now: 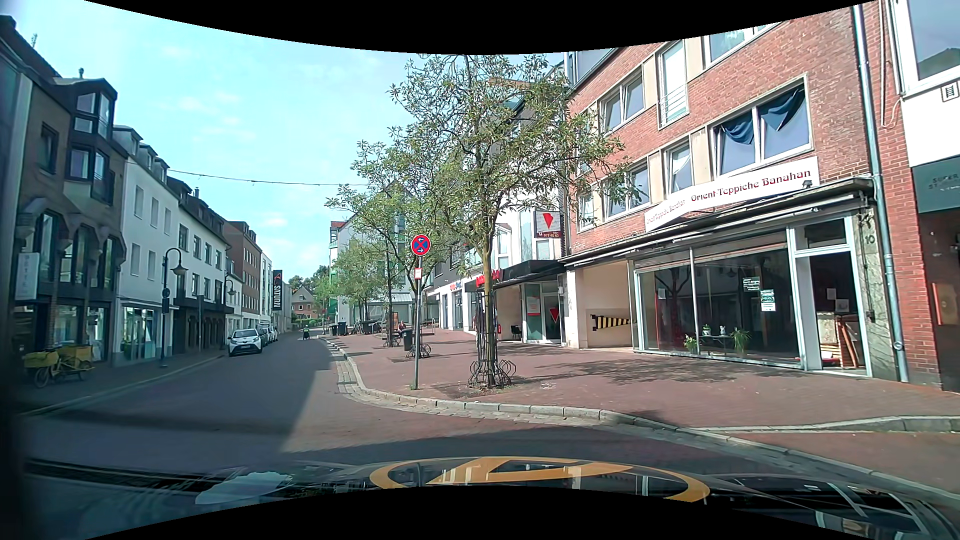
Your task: Follow the waypoints while adhering to traffic rules and regulations
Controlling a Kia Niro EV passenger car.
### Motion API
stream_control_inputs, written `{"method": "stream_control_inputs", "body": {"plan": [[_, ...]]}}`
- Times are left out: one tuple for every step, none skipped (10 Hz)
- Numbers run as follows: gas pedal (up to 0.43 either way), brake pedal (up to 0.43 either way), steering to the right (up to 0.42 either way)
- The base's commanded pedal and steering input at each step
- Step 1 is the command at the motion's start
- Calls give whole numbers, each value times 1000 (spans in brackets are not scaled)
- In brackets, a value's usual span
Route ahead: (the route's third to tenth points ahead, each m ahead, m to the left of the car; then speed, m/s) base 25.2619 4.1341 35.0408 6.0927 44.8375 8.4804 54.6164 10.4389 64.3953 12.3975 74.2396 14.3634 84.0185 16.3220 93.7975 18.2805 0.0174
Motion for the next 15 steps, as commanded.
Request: {"method": "stream_control_inputs", "body": {"plan": [[0, 0, -229], [0, 0, -264], [0, 0, -299], [0, 0, -328], [0, 0, -360], [0, 0, -394], [0, 0, -417], [0, 0, -439], [79, 0, -460], [118, 0, -479], [118, 0, -507], [118, 0, -529], [138, 0, -543], [157, 0, -561], [157, 0, -580]]}}
